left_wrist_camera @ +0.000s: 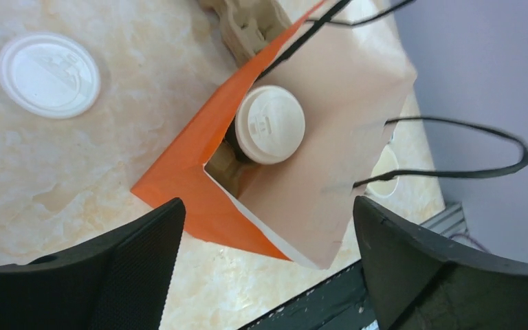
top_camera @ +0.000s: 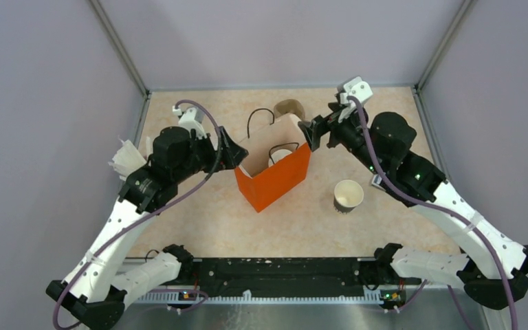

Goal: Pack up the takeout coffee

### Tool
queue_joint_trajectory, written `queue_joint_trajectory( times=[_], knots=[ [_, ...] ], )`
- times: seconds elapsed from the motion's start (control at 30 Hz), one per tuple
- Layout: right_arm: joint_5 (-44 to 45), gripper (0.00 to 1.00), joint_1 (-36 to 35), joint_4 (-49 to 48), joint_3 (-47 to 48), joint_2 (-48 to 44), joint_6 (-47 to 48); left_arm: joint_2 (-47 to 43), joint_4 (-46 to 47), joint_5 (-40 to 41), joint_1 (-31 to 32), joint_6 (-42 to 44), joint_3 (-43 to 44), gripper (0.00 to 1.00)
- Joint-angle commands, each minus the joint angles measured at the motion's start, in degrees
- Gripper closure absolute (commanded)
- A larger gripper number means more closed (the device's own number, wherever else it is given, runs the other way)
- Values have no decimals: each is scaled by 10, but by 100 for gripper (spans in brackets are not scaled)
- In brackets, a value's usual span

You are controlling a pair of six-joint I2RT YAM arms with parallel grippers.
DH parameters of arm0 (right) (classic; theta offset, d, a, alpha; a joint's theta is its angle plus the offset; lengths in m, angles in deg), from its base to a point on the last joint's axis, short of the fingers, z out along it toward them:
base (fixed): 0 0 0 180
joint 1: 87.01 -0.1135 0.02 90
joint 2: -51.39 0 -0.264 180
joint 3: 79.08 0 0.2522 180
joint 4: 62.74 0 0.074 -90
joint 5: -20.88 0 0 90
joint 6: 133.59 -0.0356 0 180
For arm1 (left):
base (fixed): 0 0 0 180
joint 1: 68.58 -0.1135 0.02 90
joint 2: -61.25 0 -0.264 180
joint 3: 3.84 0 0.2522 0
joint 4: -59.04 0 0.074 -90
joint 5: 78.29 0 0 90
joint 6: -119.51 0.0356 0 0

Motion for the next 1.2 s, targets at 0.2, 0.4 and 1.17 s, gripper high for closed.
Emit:
queue_joint_trajectory(
  times=[0.2, 0.4, 1.17],
  knots=[
    [12, 4, 5, 100, 54, -29, -163, -5, -118, 214, -1, 95, 177, 1],
    [-13, 5, 5, 75, 37, -47, -149, 81, -296, 439, -1, 110, 319, 1],
    [-77, 12, 5, 90, -31, -85, -126, 104, -453, 558, -169, 117, 407, 22]
  ],
)
